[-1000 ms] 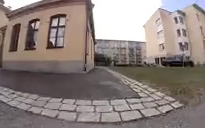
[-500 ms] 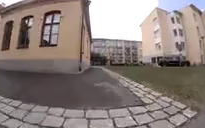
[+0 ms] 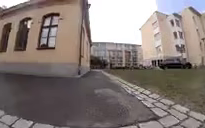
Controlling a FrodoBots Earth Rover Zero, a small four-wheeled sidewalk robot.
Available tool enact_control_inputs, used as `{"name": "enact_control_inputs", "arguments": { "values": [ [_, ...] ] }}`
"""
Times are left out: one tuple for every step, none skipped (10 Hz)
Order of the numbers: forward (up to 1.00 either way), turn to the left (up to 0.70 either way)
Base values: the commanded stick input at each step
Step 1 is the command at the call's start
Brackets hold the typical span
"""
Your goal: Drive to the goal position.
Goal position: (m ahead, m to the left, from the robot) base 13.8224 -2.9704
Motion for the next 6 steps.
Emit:
{"name": "enact_control_inputs", "arguments": {
  "values": [
    [0.7,0.0],
    [0.7,0.0],
    [0.7,0.0],
    [0.7,0.0],
    [0.7,0.0],
    [0.7,0.0]
  ]
}}
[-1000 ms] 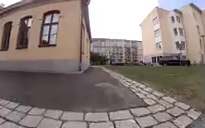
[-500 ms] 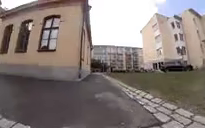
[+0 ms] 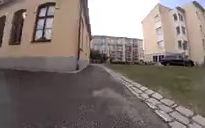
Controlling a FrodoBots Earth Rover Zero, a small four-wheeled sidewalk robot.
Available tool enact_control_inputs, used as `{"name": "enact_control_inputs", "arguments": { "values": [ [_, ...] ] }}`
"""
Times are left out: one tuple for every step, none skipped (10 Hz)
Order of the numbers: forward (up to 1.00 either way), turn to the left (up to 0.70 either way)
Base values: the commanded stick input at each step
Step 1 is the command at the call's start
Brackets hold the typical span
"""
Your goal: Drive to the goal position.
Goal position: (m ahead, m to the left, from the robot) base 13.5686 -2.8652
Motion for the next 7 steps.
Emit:
{"name": "enact_control_inputs", "arguments": {
  "values": [
    [0.7,0.0],
    [0.7,0.0],
    [0.7,0.0],
    [0.7,0.0],
    [0.7,0.0],
    [0.7,0.0],
    [0.7,0.0]
  ]
}}
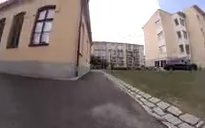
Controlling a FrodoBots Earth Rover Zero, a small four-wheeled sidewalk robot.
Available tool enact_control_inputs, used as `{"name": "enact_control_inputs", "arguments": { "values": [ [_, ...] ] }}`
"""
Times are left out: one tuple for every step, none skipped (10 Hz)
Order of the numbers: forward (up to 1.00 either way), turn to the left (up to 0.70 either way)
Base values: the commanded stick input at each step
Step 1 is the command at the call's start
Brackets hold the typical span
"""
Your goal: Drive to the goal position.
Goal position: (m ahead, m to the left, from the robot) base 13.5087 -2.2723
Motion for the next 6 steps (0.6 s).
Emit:
{"name": "enact_control_inputs", "arguments": {
  "values": [
    [0.7,0.0],
    [0.7,0.0],
    [0.7,0.0],
    [0.7,0.0],
    [0.7,0.0],
    [0.7,0.0]
  ]
}}
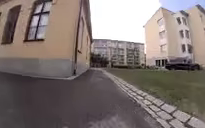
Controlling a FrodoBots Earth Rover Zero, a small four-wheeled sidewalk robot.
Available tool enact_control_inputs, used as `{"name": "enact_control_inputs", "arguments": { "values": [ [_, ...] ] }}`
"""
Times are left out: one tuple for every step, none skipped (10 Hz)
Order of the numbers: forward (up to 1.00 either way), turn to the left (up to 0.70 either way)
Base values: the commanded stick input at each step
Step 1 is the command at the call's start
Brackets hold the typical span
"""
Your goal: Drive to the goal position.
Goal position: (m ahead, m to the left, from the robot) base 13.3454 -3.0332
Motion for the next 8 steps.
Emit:
{"name": "enact_control_inputs", "arguments": {
  "values": [
    [0.7,0.0],
    [0.7,0.0],
    [0.7,0.0],
    [0.7,0.0],
    [0.7,0.0],
    [0.7,0.0],
    [0.7,0.0],
    [0.7,0.0]
  ]
}}
